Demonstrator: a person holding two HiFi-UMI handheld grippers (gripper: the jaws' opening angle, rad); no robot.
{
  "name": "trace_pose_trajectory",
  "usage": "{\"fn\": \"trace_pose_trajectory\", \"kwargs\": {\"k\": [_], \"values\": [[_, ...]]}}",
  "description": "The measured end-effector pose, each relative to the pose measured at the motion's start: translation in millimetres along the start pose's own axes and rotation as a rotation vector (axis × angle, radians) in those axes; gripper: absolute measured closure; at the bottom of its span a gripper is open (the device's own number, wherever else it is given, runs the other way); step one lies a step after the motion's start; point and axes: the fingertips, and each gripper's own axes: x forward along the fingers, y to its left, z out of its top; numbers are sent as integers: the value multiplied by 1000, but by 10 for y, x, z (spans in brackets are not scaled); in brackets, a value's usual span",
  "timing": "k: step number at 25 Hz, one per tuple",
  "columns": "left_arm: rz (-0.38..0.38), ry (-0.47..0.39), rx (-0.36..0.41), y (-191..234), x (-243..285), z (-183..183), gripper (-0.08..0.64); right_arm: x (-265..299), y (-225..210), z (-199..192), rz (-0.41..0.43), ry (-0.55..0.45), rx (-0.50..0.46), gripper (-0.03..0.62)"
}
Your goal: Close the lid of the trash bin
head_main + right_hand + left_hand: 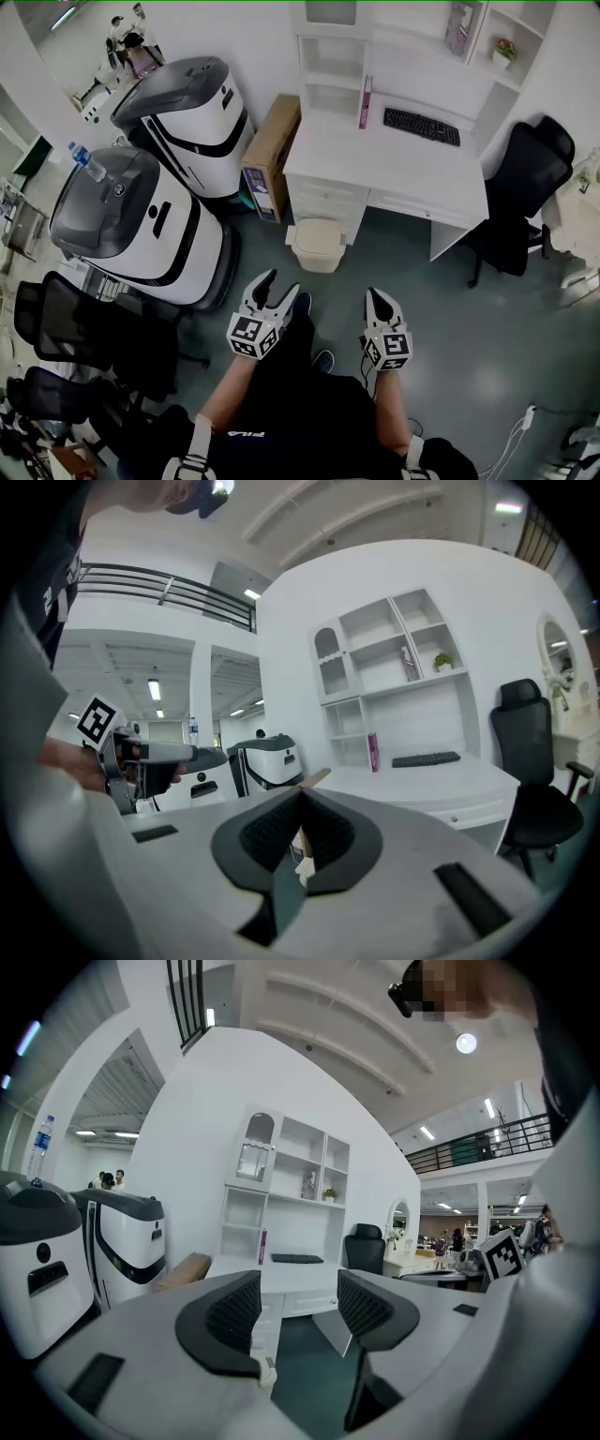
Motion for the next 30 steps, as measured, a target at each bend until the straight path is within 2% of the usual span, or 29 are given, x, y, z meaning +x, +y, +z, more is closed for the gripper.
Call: {"fn": "trace_pose_trajectory", "kwargs": {"k": [8,12,24,25,27,28,30], "values": [[43,8,-38,256,-270,-43,299,136,205,61,9,-8,-37,588],[22,-9,-30,365,-265,49,299,259,356,211,24,-23,-70,588],[-65,-69,-3,375,-157,322,306,302,555,418,-19,-35,-75,588],[-63,-76,-3,403,-183,334,338,318,584,424,-19,-39,-72,588],[-48,-93,-8,466,-238,353,480,342,638,443,-16,-47,-71,588],[-40,-95,-8,486,-259,352,527,346,659,454,-14,-49,-73,588],[-33,-91,2,494,-289,342,555,345,697,466,-4,-48,-72,588]]}}
